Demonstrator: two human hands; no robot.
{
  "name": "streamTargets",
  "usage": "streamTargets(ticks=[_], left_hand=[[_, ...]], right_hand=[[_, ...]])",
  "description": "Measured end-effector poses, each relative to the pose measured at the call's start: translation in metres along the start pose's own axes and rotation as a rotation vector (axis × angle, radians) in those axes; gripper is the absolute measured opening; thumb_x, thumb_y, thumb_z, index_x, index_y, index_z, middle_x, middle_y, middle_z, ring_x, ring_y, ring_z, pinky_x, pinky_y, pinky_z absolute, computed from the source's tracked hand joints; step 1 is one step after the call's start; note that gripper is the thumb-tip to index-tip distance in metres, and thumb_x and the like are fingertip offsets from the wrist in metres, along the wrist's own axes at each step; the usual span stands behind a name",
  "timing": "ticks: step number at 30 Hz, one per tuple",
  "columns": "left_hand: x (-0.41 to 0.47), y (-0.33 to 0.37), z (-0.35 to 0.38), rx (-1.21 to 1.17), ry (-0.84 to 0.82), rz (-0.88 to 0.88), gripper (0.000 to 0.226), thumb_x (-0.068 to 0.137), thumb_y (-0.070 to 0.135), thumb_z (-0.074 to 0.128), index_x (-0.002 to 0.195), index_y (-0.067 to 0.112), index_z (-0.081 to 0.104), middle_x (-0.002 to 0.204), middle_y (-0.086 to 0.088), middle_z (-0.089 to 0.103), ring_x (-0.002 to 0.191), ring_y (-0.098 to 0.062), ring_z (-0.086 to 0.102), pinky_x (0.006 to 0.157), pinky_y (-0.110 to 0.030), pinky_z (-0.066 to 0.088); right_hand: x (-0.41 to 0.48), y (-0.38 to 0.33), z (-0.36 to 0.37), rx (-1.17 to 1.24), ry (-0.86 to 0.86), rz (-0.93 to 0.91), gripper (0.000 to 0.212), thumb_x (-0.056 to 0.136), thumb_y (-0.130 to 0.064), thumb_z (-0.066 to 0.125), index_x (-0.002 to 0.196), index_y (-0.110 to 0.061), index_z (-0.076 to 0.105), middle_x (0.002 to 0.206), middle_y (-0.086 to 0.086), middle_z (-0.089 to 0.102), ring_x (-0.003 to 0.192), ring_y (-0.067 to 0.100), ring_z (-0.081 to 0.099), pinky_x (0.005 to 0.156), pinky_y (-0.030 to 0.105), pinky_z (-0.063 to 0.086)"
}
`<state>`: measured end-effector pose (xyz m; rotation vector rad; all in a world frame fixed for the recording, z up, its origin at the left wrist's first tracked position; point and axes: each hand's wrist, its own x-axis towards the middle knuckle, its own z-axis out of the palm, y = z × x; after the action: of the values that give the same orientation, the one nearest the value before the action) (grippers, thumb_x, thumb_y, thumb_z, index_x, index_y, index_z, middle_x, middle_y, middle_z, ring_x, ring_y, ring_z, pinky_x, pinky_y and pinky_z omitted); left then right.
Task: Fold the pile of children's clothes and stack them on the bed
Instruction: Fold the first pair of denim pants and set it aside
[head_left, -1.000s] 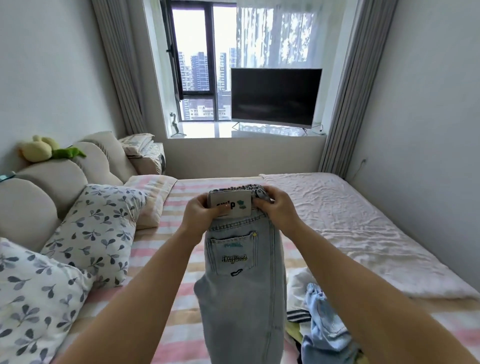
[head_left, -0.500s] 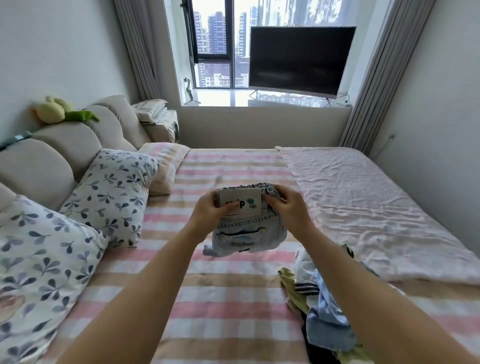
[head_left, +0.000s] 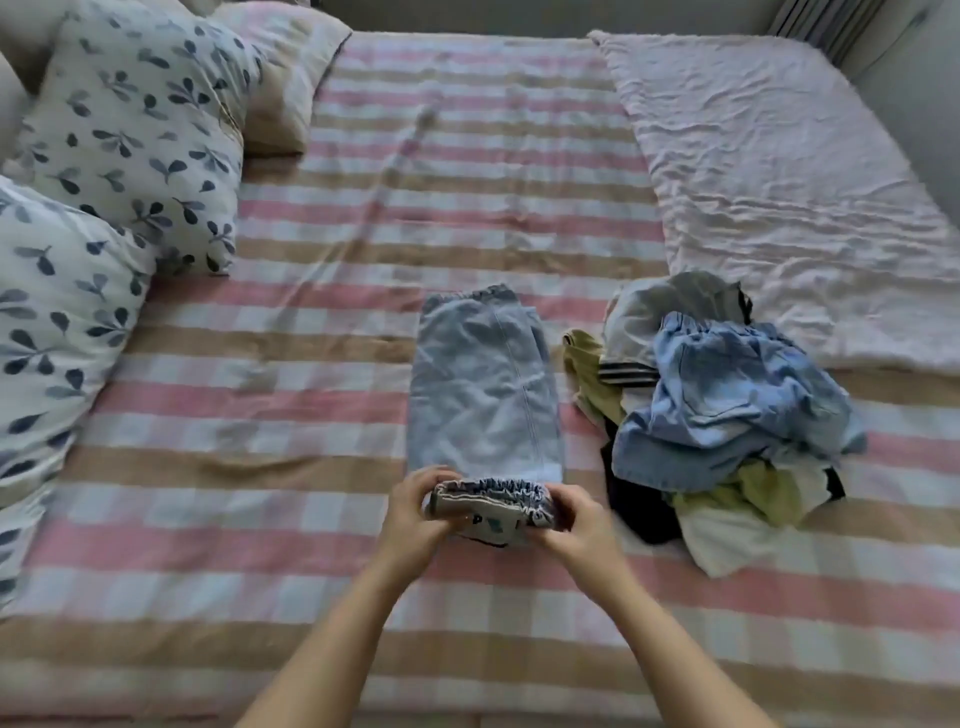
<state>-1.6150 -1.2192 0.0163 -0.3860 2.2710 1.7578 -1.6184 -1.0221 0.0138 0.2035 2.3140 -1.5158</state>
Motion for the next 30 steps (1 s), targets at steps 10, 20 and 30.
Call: streamTargets(ticks=[10, 20, 30], left_hand=[[-0.097, -0.171, 0.053, -0.675, 0.014, -0.449, 0.068, 0.047, -0.002, 0.058, 0.113, 0.014, 0.057, 0.132, -0.011, 0.048, 0.108, -0.009, 0.056, 0.078, -0.028, 0.052], [-0.068, -0.219, 0.085, -0.447, 0.228, -0.624, 0.068, 0.066, 0.012, 0.078, 0.122, 0.013, 0.039, 0.115, -0.003, 0.058, 0.099, -0.015, 0.061, 0.081, -0.034, 0.051], [-0.084, -0.247, 0.079, -0.597, 0.292, -0.6, 0.049, 0.07, -0.02, 0.057, 0.113, 0.004, 0.052, 0.094, -0.01, 0.069, 0.079, -0.019, 0.068, 0.07, -0.03, 0.056]], right_hand=[[-0.097, 0.17, 0.081, 0.196, 0.143, 0.282, 0.057, 0.068, 0.016, 0.069, 0.096, -0.033, 0.066, 0.143, -0.014, 0.02, 0.126, 0.009, 0.028, 0.109, 0.024, 0.024], [-0.084, 0.19, 0.107, 0.657, 0.376, 0.574, 0.037, 0.09, -0.012, 0.056, 0.124, -0.016, 0.043, 0.116, 0.005, 0.061, 0.104, 0.016, 0.059, 0.093, 0.037, 0.045], [-0.11, 0.217, 0.128, 0.495, 0.293, 0.681, 0.012, 0.083, -0.013, 0.066, 0.094, -0.007, 0.066, 0.091, 0.011, 0.072, 0.088, 0.024, 0.068, 0.081, 0.036, 0.054]])
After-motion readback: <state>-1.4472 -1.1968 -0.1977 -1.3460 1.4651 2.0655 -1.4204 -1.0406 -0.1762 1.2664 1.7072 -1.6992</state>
